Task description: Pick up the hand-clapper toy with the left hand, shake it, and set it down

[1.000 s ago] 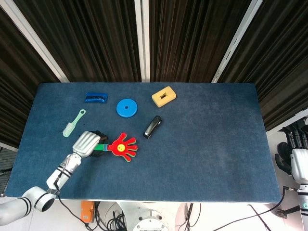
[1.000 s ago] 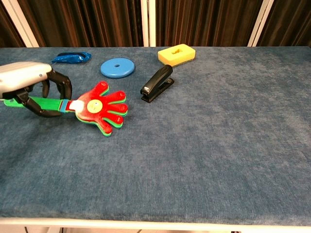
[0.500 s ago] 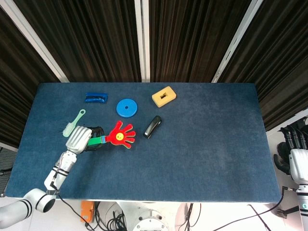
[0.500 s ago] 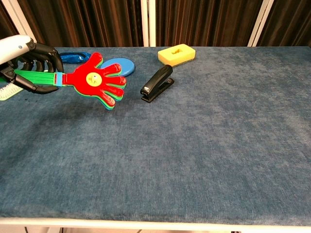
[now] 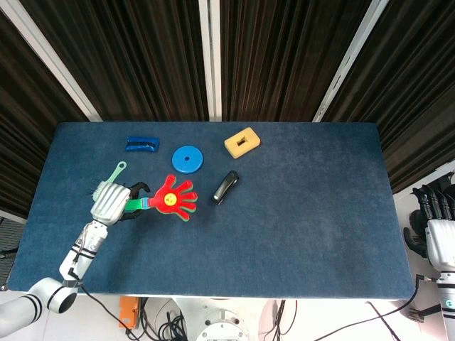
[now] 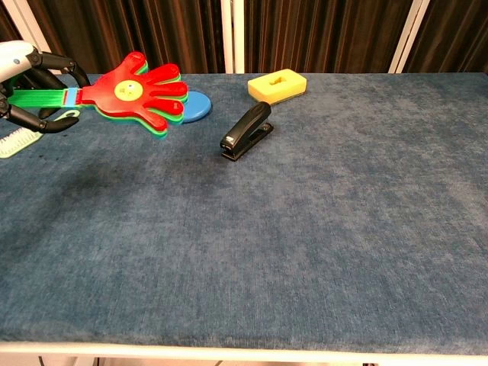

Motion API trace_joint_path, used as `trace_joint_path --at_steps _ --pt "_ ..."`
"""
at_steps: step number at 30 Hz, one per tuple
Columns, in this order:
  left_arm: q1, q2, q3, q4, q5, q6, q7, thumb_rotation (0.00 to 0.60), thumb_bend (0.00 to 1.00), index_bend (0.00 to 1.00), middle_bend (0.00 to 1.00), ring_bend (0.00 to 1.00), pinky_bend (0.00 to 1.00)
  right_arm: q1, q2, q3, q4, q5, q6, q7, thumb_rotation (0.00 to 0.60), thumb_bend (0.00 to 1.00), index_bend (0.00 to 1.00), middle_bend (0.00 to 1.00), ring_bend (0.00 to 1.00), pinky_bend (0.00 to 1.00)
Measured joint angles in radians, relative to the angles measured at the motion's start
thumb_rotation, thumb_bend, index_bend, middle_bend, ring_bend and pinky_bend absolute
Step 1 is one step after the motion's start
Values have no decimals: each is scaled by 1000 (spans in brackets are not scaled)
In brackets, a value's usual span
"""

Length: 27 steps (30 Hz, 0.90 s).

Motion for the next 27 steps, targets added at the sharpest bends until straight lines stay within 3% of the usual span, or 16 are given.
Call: trace_joint_path --at_steps 6,12,18,21,27 --pt "5 -4 -8 -2 -16 1 -2 600 364 438 971 1000 1000 0 2 0 -5 2 0 -5 600 324 0 0 0 0" --pt "14 -12 -21 -5 -35 10 -7 600 352 729 1000 1000 1000 1 2 -1 -7 4 -3 -7 600 325 0 0 0 0" --pt "20 -17 -29 -4 -50 8 -13 600 278 930 1000 1000 1000 2 2 -2 -5 7 -7 -5 600 326 0 0 0 0" --pt "20 -18 -32 -2 -54 3 -12 600 268 991 1000 1000 1000 2 2 -1 -5 7 -7 -6 600 326 0 0 0 0" --pt "18 1 -30 -23 -66 -29 -14 600 283 1000 1000 1000 1000 4 0 -1 -4 9 -9 -6 600 327 0 0 0 0"
